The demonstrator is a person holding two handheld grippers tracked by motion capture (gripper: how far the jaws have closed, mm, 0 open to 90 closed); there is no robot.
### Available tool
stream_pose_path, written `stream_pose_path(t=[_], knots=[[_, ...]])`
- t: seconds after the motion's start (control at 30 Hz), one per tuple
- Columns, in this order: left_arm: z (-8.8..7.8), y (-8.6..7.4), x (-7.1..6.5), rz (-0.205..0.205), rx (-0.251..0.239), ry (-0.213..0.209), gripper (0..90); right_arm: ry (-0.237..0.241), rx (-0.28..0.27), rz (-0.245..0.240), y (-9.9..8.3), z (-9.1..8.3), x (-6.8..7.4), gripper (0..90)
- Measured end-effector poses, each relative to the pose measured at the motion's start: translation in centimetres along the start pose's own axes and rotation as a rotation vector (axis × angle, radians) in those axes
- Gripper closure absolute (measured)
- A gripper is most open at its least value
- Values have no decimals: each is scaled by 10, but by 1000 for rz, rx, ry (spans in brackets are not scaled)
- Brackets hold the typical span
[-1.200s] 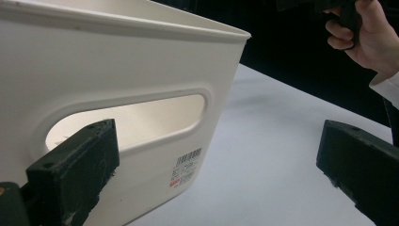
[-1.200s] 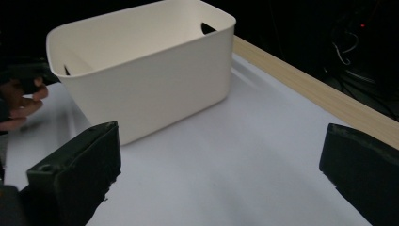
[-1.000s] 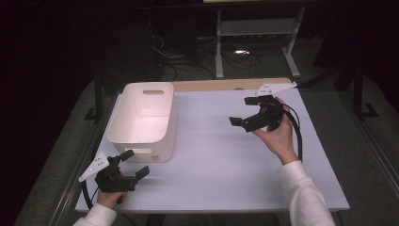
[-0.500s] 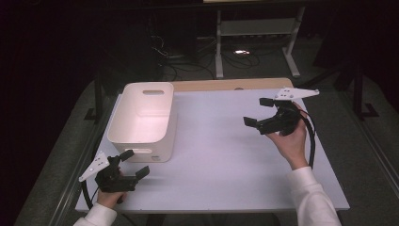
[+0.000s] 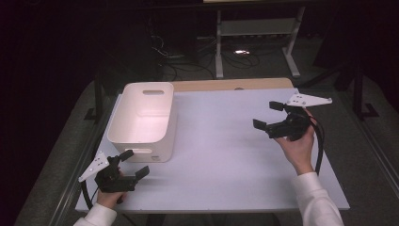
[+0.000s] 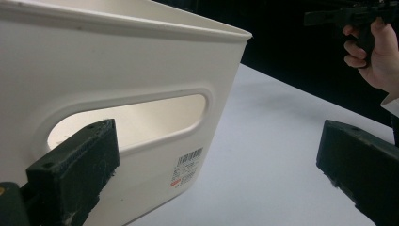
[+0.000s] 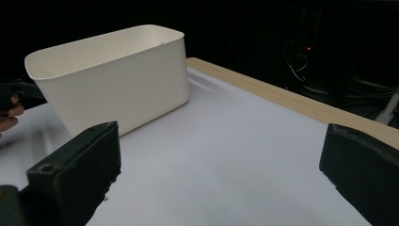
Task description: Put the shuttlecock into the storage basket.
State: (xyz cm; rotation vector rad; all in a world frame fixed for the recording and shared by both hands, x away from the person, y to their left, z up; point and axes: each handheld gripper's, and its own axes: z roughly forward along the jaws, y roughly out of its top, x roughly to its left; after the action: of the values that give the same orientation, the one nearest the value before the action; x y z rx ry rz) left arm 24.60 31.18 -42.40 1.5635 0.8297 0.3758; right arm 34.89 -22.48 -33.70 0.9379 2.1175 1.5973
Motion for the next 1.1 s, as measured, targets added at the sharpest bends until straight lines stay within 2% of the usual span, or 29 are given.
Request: stream_pose_path(t=[0.13, 0.23, 0.53, 0.63, 0.8, 0.97, 1.1], knots=[[0, 0, 0, 0, 1, -1, 0, -44, -27, 1, -5, -8, -1, 0], [0, 0, 0, -1, 1, 0, 0, -59, -42, 7, -8, -13, -2, 0], [0, 0, -1, -1, -3, 1, 0, -94, -26, 22, -26, -20, -4, 0], [-1, 0, -1, -5, -3, 3, 0, -109, -34, 16, -31, -23, -4, 0], [-1, 0, -1, 1, -1, 7, 0, -126, -59, 35, -41, -31, -5, 0], [-1, 0, -1, 0, -2, 11, 0, -157, -72, 58, -52, -38, -8, 0], [-1, 0, -1, 0, -1, 10, 0, -205, -64, 59, -61, -42, -10, 0]])
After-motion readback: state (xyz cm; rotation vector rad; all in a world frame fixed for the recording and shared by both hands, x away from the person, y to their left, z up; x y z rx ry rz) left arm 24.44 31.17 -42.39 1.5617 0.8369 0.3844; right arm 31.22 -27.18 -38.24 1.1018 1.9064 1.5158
